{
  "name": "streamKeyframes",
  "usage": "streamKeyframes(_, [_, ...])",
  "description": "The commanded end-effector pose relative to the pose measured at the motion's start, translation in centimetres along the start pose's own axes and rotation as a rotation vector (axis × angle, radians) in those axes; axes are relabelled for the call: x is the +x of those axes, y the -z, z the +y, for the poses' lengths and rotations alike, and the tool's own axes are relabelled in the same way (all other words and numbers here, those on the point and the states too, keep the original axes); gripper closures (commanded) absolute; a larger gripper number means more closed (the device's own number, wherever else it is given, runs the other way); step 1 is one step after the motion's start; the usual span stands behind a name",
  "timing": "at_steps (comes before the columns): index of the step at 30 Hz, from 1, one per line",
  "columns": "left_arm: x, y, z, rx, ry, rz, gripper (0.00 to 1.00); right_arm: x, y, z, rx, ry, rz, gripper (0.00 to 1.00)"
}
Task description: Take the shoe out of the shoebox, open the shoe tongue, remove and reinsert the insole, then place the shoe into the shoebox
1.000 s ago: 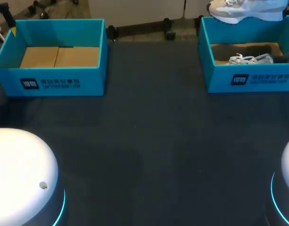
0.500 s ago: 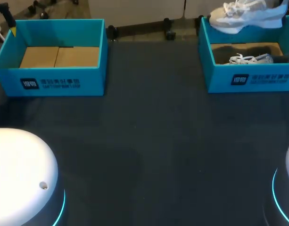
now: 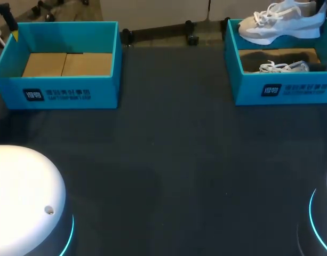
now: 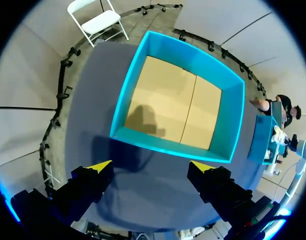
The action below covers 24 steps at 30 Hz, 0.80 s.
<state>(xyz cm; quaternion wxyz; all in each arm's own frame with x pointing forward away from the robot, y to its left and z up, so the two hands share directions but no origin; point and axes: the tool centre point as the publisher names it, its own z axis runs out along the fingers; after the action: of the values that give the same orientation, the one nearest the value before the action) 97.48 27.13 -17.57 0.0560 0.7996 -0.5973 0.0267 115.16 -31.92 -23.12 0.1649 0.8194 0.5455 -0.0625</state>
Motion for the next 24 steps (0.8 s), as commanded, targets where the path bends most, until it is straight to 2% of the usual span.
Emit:
streamKeyframes(1, [0.0, 0.0, 0.2, 0.004, 0.000, -0.001, 0.00, -0.4, -0.3, 0.2, 0.003, -0.006, -0.003, 1.00])
streamKeyframes(7, [0.0, 0.0, 0.2, 0.004, 0.000, -0.001, 0.00, -0.5, -1.1, -0.1, -0.035, -0.006, -0.014, 1.00])
streamKeyframes(17, [0.0, 0.0, 0.2, 0.004, 0.000, -0.001, 0.00, -0.3, -3.0, 0.0, -0.030, -0.033, -0.045, 1.00])
streamKeyframes(24, [0.0, 0.0, 0.2, 0.004, 0.000, -0.001, 0.00, 0.1, -2.9, -1.0, -0.053, -0.031, -0.061, 1.00])
